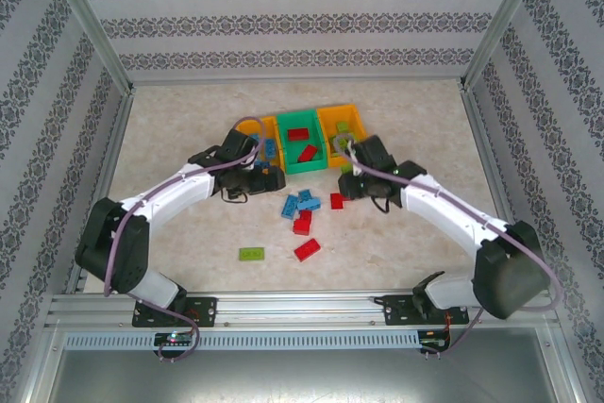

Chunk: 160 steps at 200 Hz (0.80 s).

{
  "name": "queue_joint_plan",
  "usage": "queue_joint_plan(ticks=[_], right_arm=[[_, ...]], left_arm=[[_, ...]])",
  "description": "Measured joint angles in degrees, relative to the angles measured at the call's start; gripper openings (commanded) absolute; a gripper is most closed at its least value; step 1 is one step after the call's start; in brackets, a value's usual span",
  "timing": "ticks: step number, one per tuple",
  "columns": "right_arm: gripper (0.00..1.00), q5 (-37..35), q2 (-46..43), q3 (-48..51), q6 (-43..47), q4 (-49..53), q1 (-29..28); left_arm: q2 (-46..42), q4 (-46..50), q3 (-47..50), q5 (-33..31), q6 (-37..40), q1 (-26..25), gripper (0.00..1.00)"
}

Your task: Sort the legos into containers by color

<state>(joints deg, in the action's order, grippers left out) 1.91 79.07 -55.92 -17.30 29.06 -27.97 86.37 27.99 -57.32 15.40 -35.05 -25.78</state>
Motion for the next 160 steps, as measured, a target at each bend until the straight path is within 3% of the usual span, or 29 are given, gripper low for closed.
queue_joint_plan(ticks=[45,88,125,160], right_arm=[[0.23,2.1,16.2,-16.3,1.1,-0.4,7.8],[0.26,3.3,30.0,-28.9,1.2,1.2,11.3],[0.36,3.6,37.3,-37.4,1.2,3.5,11.6],[0.43,3.6,39.0,-39.8,1.2,4.7,11.6]], left_arm=[[-4.8,5.6,6.2,-5.2,0.1,-0.6,1.0],[-5.5,9.2,9.7,-8.2,-1.5,-5.7,1.0],[-7.3,10.4,12.4,-9.3,-4.5,-8.2,1.0],[-9.3,10.7,14.8,-9.5,-8.7,-10.9,1.0]])
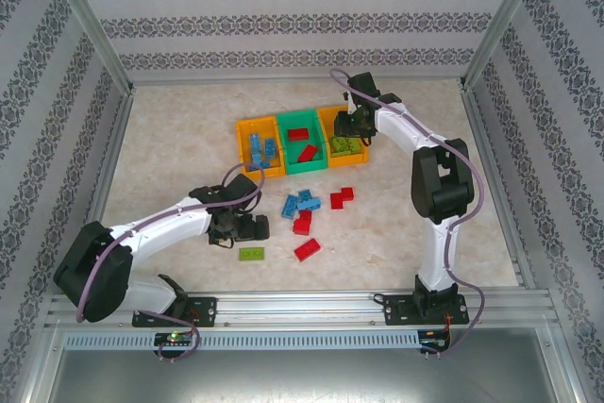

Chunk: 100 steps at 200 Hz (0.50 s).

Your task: Sort the legos into containers by color

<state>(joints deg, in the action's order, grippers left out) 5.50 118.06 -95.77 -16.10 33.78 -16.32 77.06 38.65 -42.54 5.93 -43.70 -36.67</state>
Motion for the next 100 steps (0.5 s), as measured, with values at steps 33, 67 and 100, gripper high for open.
queue_joint_plan(ticks=[33,67,100], right_arm=[[0.51,0.0,0.0,0.0,0.0,0.1,0.0],[0.56,0.1,0.0,0.7,-0.2,-0.3,0.0],[0.6,0.4,-3.1,5.2,-0.4,-2.4,0.0]], left_arm=[[-0.1,0.1,1.1,0.1,-3.7,-3.1,1.0],[-0.1,0.1,1.3,0.2,-6.8,-4.9,0.99],[0.0,0.0,1.9,0.3,-9.3,-6.4,1.0]])
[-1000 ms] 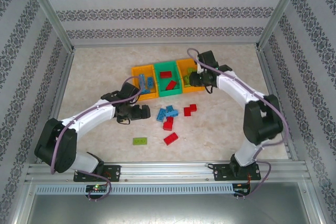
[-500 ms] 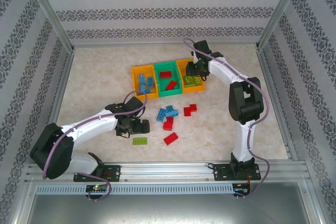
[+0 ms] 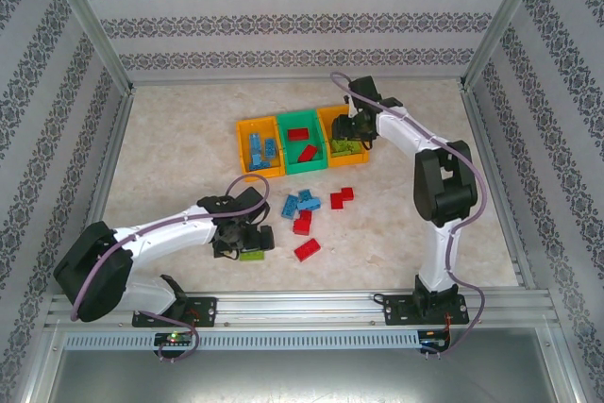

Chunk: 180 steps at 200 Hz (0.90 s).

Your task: Sort the legos into containers by color

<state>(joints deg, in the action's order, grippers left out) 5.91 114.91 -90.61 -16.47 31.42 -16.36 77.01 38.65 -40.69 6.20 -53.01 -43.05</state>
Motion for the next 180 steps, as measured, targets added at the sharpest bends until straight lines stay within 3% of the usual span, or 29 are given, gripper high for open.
queue_joint_plan(ticks=[58,92,180], right_arm=[[0.65,-3.4,-9.8,6.5,0.0,-2.3,0.9],[0.65,-4.5,-10.9,8.9,0.0,-4.1,3.5],[0.5,-3.0,-4.5,9.3,1.9,-5.0,4.1]], left_arm=[[2.4,-0.5,0.6,0.0,-2.1,-1.8,1.0],[3.2,-0.8,0.6,-0.1,-2.8,-2.0,0.99],[4.7,-0.1,0.3,-1.7,-3.0,-2.4,0.88]])
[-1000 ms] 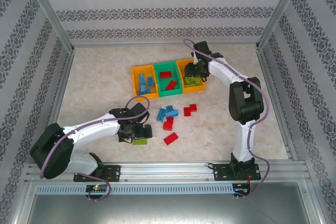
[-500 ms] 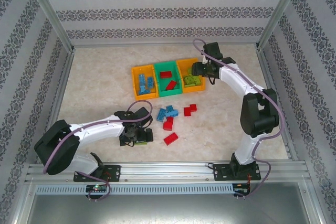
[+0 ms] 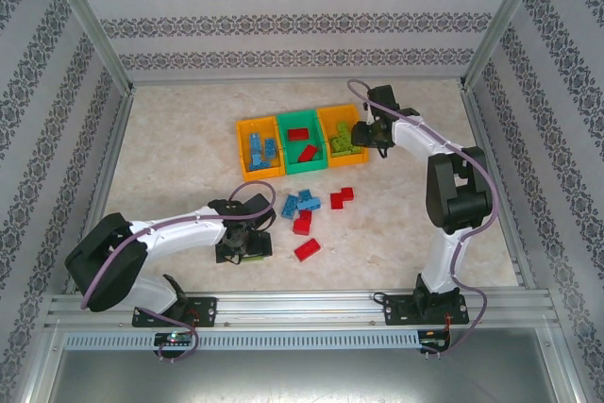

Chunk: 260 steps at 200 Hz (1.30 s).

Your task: Sort the legos into containers by color

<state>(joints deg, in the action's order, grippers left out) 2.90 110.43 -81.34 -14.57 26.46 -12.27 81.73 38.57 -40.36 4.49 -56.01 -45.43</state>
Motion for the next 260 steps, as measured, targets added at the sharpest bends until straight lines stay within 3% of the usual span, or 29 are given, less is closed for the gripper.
queue_joint_plan(ticks=[35,74,228,260], right_arm=[[0.32,0.1,0.0,0.3,0.7,-0.6,-1.4],[0.23,-0.5,0.0,2.5,1.0,-1.6,-2.9],[0.19,-5.0,-10.5,18.4,-2.2,-10.5,-9.5],[0.28,-5.2,-12.7,20.9,-2.7,-10.1,-10.4]], left_arm=[[0.3,0.6,-0.2,-0.4,0.0,0.0,0.82],[0.4,0.9,-0.2,-0.7,0.0,0.0,0.8],[-0.3,1.3,0.1,-1.5,0.0,0.0,0.64],[-0.6,1.3,0.1,-1.5,0.0,0.0,0.61]])
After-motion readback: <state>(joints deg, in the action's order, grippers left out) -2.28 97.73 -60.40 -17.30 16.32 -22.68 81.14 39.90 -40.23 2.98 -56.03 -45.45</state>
